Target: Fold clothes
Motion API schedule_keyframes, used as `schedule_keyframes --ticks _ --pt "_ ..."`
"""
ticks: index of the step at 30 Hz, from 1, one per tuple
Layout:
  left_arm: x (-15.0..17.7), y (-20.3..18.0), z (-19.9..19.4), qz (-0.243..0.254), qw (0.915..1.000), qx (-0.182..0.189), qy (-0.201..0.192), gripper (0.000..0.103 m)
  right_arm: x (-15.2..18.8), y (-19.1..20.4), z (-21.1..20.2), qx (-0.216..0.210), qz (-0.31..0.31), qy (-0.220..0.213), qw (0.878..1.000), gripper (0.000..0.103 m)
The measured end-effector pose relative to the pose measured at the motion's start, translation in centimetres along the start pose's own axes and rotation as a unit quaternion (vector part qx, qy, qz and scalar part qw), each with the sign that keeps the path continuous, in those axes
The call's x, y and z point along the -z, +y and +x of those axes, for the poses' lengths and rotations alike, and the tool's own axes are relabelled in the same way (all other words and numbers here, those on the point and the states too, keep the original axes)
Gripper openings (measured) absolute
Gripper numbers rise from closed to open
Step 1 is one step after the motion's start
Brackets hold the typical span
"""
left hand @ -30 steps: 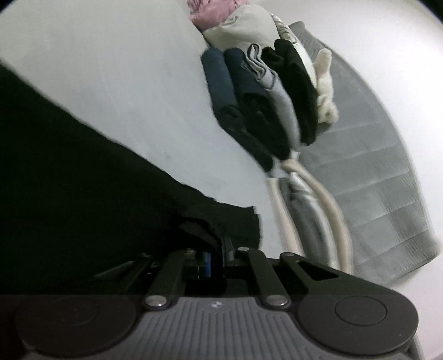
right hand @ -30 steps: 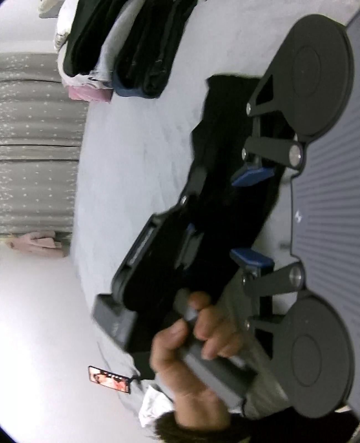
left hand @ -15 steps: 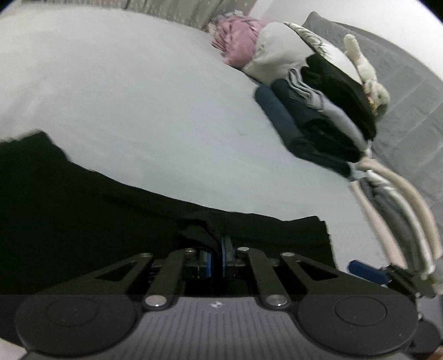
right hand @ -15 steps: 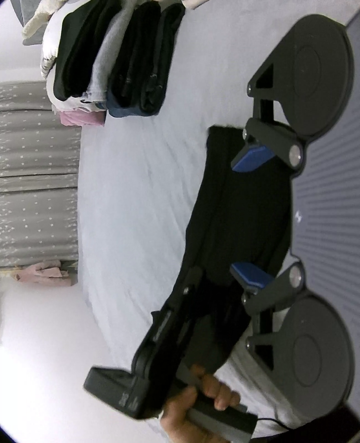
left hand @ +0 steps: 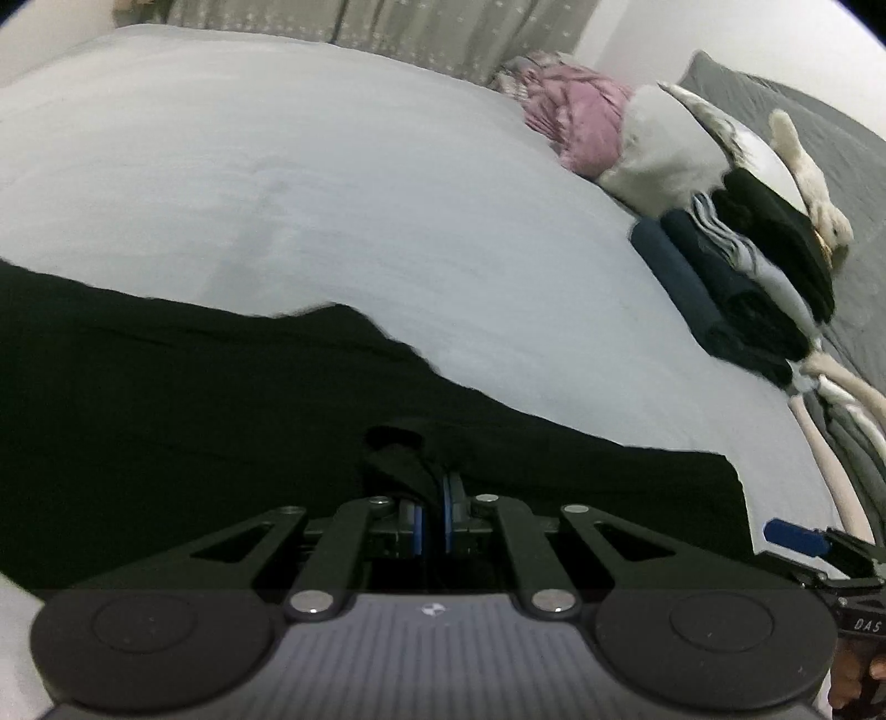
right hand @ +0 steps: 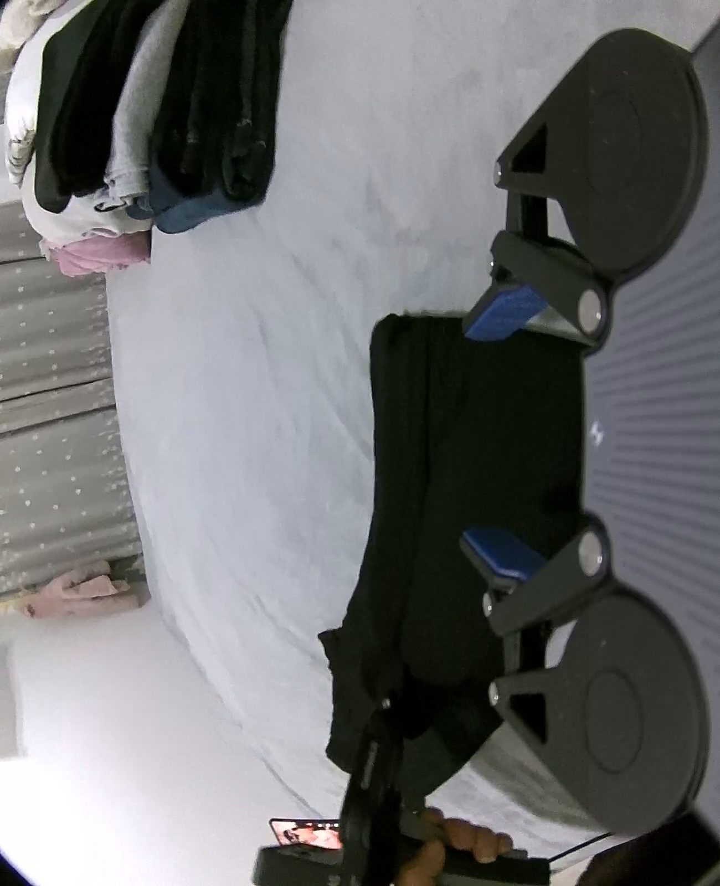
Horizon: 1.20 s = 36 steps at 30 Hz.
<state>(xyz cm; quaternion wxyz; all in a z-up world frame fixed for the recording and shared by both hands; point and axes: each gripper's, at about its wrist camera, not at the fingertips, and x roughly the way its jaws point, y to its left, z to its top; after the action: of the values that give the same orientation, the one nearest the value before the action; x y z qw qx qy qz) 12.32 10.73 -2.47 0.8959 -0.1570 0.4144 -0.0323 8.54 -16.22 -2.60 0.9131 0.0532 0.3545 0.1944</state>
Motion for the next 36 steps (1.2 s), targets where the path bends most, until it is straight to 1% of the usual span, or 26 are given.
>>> schedule_keyframes --ticks 2,6,9,13,19,23,25,28,30,34,36 --pt "-0.6 1.3 -0.6 -0.006 0.9998 -0.018 -0.011 0.005 -0.1 0.6 0.4 -0.003 -0.004 0.002 1.0 0.079" --pt "-1.6 4.3 -1.5 -0.027 0.9984 -0.042 -0.025 0.005 -0.5 2.2 1.3 -0.015 -0.007 0.004 1.0 0.08" --pt "-2.0 6.1 -2.0 -0.036 0.9971 -0.06 -0.03 0.005 -0.9 3.0 2.0 -0.022 -0.002 0.006 1.0 0.08" --pt "-2.5 9.1 -2.7 -0.042 0.9942 -0.094 -0.032 0.005 -1.2 4.0 2.9 -0.026 0.0 0.009 1.0 0.081" --pt "-2.9 11.8 -3.5 -0.053 0.99 -0.124 -0.042 0.006 -1.4 5.4 3.9 -0.031 -0.003 0.015 0.999 0.081" --pt "-2.9 14.0 -4.4 -0.075 0.9864 -0.135 -0.055 0.006 -1.3 6.1 4.4 -0.034 -0.006 0.02 0.999 0.081" --pt "-2.9 14.4 -4.7 -0.078 0.9843 -0.145 -0.063 0.006 -1.3 6.5 4.6 -0.036 -0.009 0.022 0.999 0.081" --pt "-3.0 14.3 -5.0 -0.064 0.9793 -0.175 -0.079 0.006 -1.2 6.9 4.8 -0.037 -0.013 0.023 0.999 0.081" --pt "-3.0 14.4 -5.3 -0.056 0.9744 -0.199 -0.089 0.006 -1.0 7.1 4.9 -0.036 -0.014 0.026 0.999 0.081" --pt "-3.1 15.6 -5.9 -0.066 0.967 -0.226 -0.097 0.006 -0.8 7.3 5.0 -0.033 -0.015 0.03 0.999 0.081" --pt "-3.0 16.2 -6.1 -0.076 0.966 -0.227 -0.097 0.006 -0.6 7.4 5.1 -0.034 -0.014 0.032 0.999 0.081"
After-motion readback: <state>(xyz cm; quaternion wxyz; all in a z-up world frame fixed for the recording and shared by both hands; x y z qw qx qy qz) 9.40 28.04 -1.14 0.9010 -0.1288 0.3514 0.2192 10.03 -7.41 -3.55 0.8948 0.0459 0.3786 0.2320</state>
